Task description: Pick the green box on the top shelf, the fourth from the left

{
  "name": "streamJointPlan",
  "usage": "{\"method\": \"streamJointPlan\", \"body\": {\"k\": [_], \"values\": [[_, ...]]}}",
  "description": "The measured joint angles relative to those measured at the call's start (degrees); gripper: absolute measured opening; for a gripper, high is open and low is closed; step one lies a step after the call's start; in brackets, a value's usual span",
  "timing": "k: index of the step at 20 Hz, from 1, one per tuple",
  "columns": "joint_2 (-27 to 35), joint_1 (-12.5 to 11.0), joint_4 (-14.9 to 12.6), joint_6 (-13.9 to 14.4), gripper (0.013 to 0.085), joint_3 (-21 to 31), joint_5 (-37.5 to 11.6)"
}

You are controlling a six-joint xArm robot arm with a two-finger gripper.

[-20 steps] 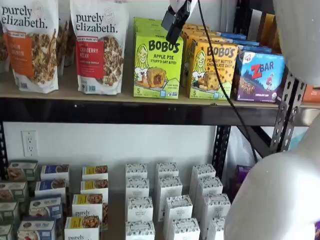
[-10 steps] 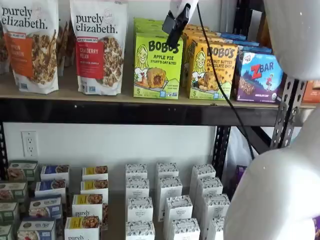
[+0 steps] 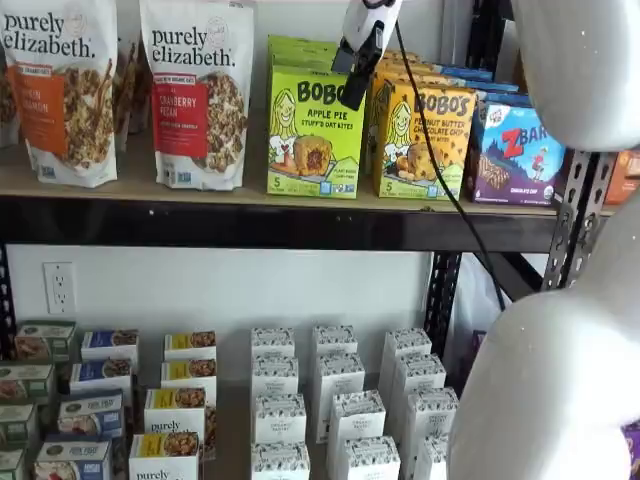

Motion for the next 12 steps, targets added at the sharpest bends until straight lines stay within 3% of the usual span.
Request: {"method": "streamJointPlan", "body": {"k": [12], "values": [[1.76,3.06,-5.30,2.25,0.0850,-1.16,0.78]]}}
